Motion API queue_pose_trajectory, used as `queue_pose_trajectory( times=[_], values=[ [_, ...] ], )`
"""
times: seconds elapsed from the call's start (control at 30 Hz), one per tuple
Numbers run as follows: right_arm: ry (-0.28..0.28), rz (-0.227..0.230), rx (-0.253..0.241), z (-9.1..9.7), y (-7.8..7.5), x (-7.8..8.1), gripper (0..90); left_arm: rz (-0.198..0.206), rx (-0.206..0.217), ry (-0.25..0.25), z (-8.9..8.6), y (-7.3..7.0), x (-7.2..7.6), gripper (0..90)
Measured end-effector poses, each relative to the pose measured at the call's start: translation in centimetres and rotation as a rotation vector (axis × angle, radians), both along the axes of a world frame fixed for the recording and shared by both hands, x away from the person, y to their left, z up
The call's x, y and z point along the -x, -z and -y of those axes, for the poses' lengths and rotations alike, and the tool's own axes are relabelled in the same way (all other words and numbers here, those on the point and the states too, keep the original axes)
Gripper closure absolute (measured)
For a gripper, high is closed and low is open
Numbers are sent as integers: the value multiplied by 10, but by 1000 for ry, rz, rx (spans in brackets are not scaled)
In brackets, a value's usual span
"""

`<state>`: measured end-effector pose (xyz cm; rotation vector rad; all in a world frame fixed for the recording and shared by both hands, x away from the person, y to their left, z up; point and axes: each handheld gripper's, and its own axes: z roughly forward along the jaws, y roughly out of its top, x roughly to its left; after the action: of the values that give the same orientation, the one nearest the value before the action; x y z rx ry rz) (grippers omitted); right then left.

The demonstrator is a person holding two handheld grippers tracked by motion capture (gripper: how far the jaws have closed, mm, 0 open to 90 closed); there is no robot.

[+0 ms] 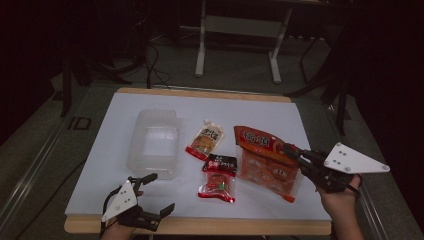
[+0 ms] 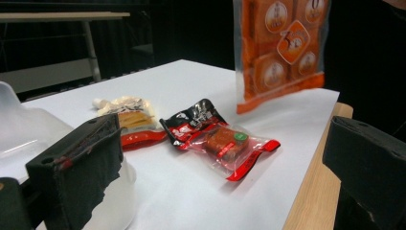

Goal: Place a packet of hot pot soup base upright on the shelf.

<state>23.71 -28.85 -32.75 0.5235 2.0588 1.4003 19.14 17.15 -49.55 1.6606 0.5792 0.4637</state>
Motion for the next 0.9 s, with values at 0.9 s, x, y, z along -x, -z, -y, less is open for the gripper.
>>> queue_pose_trajectory(
  times=[0.9],
  values=[
    [-116,52,-36,-35,-45,14,885,-23,56,92,26,-42,-38,5]
  ],
)
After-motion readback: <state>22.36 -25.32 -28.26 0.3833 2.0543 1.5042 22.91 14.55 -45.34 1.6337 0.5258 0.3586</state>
